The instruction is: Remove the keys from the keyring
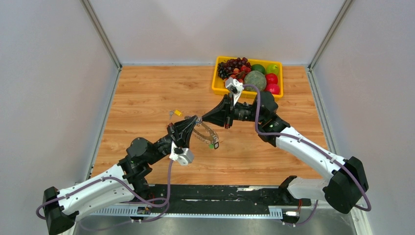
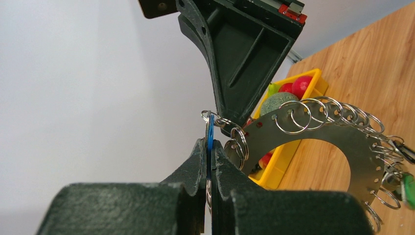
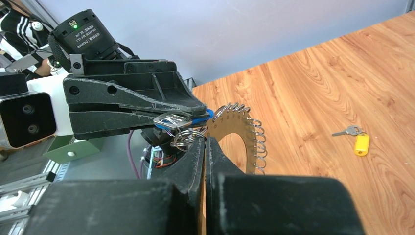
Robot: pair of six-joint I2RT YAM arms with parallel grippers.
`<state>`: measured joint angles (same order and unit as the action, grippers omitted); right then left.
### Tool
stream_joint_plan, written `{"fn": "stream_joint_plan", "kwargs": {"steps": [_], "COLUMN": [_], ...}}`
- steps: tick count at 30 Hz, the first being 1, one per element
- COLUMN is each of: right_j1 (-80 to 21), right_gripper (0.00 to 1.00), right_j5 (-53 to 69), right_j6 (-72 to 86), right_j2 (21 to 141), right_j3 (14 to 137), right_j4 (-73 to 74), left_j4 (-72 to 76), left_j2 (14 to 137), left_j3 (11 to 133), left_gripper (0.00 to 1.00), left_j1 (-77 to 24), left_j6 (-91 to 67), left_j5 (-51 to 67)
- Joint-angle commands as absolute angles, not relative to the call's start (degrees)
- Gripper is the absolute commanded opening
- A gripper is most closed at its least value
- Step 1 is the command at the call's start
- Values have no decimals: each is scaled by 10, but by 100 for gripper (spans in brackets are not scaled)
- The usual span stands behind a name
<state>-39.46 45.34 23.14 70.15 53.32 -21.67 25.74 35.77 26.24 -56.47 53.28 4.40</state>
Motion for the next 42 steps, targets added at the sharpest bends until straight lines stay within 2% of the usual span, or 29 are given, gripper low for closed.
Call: {"fn": "stream_joint_plan", "kwargs": {"steps": [1,6,18,29,42], "right_j1": [-389,-389,-388,-414,-540], "right_gripper": [0,0,0,0,0], "right_j5": [462,476,426,287,94], "right_j6": [234,219,300,274,134], "right_j2": [693,699,708,659,657], "right_j3": [560,565,591,613,641], "right_j4": [-216,-200,-184,-98,-53], "left_j4": [308,311,286,290,298], "left_j2": [351,350,357,364,365], "left_j3": [263,261,265,268,272], "left_gripper": [0,0,0,0,0], "left_j1": [-565,-564,-564,-564,-564], "left_j6": [529,529,550,560,555], "left_j5": [49,48,57,15,-18]}}
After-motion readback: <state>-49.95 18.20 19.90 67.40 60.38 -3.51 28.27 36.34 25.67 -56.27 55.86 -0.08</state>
